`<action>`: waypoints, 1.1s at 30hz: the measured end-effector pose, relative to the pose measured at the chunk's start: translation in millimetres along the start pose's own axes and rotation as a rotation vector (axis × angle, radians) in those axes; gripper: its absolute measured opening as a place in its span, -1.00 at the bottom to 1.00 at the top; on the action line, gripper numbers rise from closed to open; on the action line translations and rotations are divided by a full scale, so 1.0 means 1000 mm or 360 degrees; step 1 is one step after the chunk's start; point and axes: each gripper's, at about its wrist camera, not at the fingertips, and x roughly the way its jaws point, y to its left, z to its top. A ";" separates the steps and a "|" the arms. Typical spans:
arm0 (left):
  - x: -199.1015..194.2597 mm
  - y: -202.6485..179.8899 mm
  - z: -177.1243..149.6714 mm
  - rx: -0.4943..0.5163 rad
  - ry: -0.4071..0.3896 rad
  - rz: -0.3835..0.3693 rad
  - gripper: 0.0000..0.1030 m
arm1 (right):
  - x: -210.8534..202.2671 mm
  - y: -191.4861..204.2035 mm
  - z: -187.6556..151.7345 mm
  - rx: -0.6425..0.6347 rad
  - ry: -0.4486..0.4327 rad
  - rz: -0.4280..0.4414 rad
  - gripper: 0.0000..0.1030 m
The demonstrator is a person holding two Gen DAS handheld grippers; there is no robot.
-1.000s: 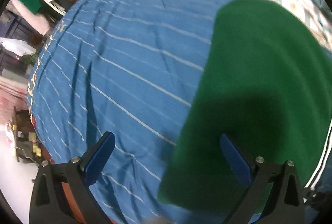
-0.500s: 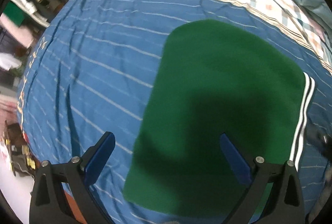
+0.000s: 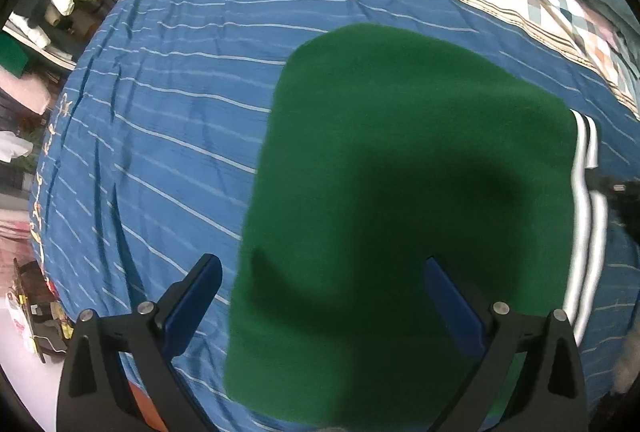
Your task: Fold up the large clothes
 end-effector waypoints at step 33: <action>0.000 0.049 0.008 -0.0069 -0.0009 0.0239 1.00 | 0.061 -0.013 0.076 0.0115 0.0180 -0.0024 -0.95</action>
